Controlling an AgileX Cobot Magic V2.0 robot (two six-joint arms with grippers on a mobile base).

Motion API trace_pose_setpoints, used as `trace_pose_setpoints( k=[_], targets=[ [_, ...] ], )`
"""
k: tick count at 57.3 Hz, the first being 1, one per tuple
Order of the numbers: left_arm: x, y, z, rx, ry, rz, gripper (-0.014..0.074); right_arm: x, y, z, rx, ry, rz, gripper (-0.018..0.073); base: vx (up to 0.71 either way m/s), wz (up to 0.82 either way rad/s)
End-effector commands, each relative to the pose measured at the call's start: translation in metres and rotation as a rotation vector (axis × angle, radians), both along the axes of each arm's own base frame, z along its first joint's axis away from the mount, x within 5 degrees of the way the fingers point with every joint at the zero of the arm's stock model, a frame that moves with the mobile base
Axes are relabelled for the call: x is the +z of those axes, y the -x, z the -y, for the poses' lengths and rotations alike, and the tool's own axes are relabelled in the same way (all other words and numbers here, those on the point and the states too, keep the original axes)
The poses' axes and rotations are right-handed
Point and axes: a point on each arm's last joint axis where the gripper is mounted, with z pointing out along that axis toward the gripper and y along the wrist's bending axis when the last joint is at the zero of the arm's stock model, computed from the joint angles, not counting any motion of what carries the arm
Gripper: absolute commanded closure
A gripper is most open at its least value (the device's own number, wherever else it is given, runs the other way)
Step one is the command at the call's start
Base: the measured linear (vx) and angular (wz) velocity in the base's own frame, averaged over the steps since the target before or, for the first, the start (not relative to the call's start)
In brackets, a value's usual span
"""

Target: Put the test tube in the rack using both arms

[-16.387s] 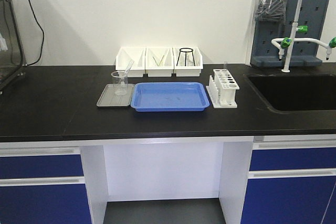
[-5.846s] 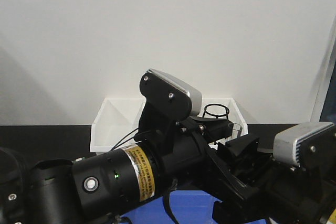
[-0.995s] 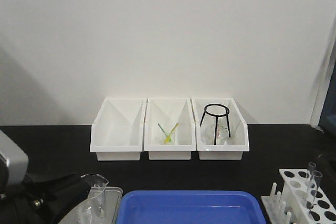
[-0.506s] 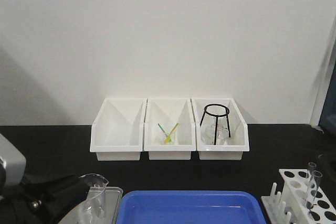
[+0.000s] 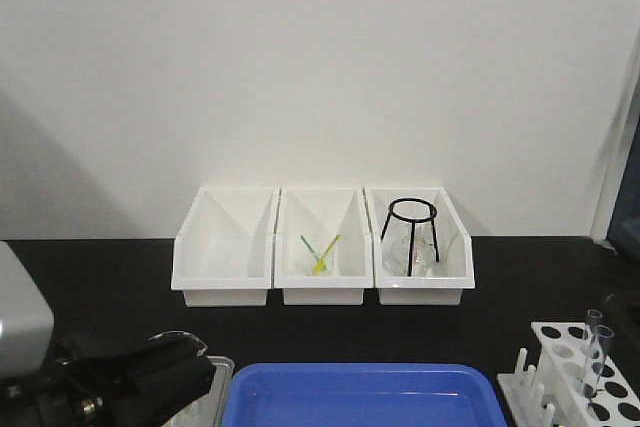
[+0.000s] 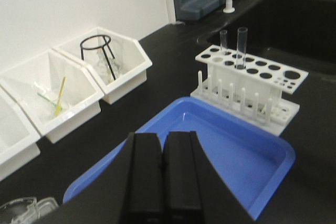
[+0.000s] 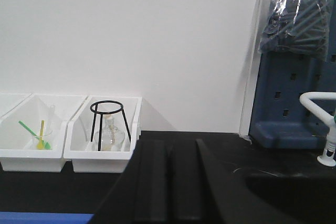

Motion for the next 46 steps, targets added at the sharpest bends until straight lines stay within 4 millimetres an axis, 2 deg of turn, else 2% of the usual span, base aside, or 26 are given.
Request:
trace_pose_setpoints(
  k=[1, 9, 13, 18, 24, 29, 35, 40, 46],
  targets=[
    [0.022, 0.002, 0.0, -0.024, 0.108, 0.099, 0.06, 0.017, 0.001, -0.002, 0.018, 0.01, 0.102, 0.057, 0.0, 0.0],
    [0.022, 0.002, 0.0, -0.027, 0.087, 0.119, 0.06, 0.017, 0.001, -0.002, 0.018, 0.01, 0.102, 0.057, 0.0, 0.0],
    [0.021, -0.001, -0.007, 0.011, 0.063, 0.115, 0.06, 0.017, 0.001, -0.002, 0.018, 0.01, 0.102, 0.057, 0.0, 0.0],
    [0.019, -0.002, -0.028, 0.116, 0.1, 0.092, 0.06, 0.017, 0.001, -0.002, 0.018, 0.01, 0.102, 0.057, 0.0, 0.0],
    [0.004, 0.01, -0.062, 0.248, 0.142, 0.109, 0.06, 0.017, 0.001, -0.002, 0.018, 0.01, 0.102, 0.057, 0.0, 0.0],
    [-0.021, 0.031, -0.089, 0.347, 0.16, 0.157, 0.06, 0.017, 0.001, -0.002, 0.018, 0.01, 0.102, 0.057, 0.0, 0.0],
    [-0.06, 0.057, -0.112, 0.457, 0.168, 0.194, 0.06, 0.017, 0.001, -0.002, 0.018, 0.01, 0.102, 0.057, 0.0, 0.0],
    [-0.099, 0.073, -0.123, 0.538, 0.165, 0.21, 0.06, 0.017, 0.001, -0.002, 0.018, 0.01, 0.102, 0.057, 0.0, 0.0],
    [-0.141, 0.081, -0.128, 0.6, 0.167, 0.199, 0.06, 0.017, 0.001, -0.002, 0.018, 0.01, 0.102, 0.057, 0.0, 0.0]
  ],
)
